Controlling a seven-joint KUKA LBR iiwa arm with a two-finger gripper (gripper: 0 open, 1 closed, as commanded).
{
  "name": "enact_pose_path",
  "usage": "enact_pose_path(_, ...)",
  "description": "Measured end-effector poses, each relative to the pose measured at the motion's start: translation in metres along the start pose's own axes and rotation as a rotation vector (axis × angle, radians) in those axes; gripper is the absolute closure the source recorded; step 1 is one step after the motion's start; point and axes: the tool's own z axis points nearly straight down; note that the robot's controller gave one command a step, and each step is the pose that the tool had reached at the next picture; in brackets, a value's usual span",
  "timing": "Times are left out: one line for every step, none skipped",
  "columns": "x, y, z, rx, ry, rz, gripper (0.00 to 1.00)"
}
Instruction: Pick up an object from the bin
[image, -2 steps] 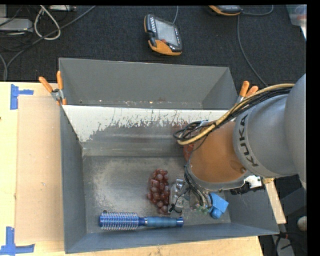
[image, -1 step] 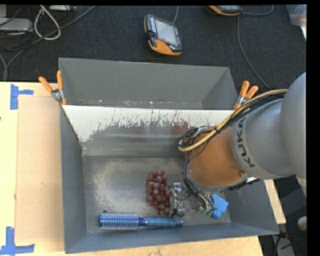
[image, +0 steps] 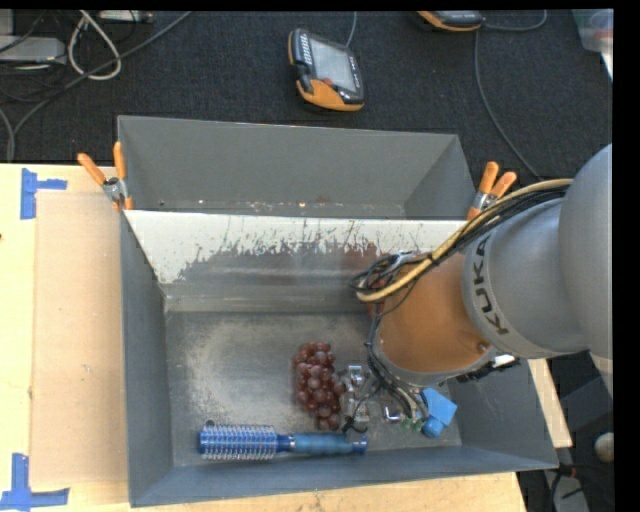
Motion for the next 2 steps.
enact_pose_path(0.0086,-0.0013,-0.0284,0.001,0.0,0.002,1.0)
enact_pose_path(0.0086,-0.0013,-0.0284,0.001,0.0,0.002,1.0)
